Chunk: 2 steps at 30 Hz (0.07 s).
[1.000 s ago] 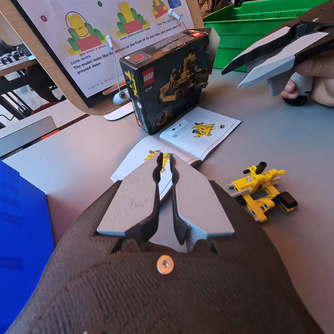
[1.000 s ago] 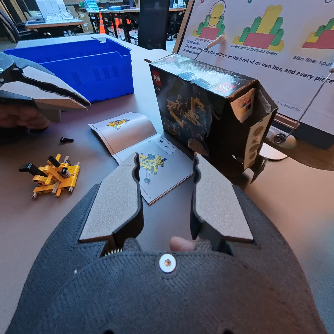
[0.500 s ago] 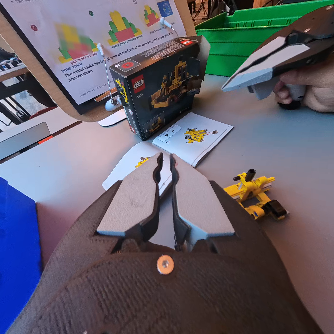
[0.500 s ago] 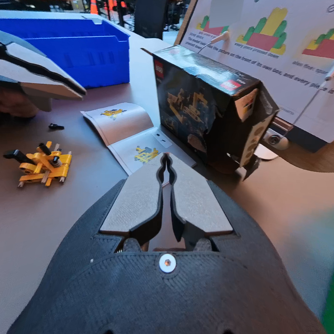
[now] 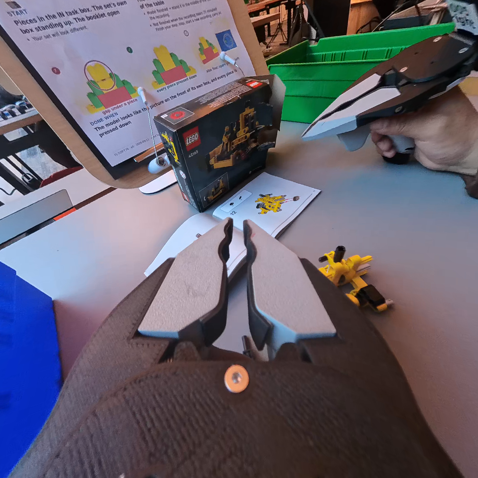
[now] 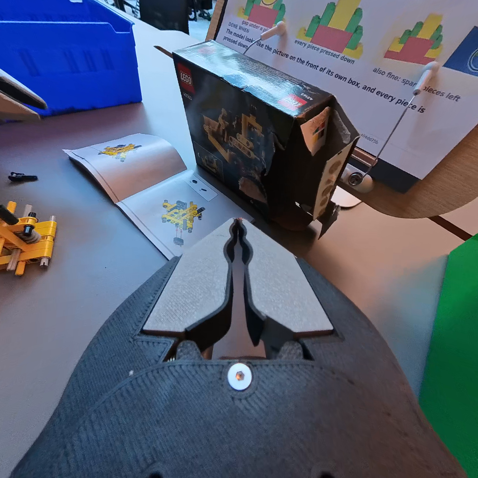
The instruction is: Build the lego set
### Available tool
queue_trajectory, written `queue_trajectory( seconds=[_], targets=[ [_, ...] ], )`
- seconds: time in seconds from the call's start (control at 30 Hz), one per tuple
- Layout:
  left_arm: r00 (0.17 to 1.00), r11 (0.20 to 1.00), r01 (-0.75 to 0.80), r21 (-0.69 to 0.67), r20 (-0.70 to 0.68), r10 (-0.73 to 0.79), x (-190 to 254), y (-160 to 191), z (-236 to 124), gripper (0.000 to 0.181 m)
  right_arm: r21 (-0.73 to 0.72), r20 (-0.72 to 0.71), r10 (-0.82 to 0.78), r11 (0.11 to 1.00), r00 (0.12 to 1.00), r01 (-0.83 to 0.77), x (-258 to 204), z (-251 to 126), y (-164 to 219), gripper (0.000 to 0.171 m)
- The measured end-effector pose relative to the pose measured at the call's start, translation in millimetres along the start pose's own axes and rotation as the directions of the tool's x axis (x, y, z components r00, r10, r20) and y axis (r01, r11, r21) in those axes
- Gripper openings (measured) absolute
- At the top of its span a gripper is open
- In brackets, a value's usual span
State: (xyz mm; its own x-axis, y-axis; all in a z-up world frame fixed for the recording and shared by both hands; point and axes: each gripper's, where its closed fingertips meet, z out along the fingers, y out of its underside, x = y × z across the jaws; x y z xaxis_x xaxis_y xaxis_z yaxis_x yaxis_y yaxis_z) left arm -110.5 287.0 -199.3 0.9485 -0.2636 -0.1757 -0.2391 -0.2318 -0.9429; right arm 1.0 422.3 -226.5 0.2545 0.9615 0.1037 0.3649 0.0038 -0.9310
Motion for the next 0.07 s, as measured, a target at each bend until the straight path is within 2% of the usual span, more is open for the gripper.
queue_trajectory(
  seconds=[0.07],
  targets=[
    [1.000, 1.000, 0.003, 0.015, -0.024, -0.003, 4.1, -4.3, -2.6, 0.008, -0.018, 0.001, -0.003, 1.000, 1.000, 0.003, -0.2, 1.8, 2.2, 0.000]
  ],
)
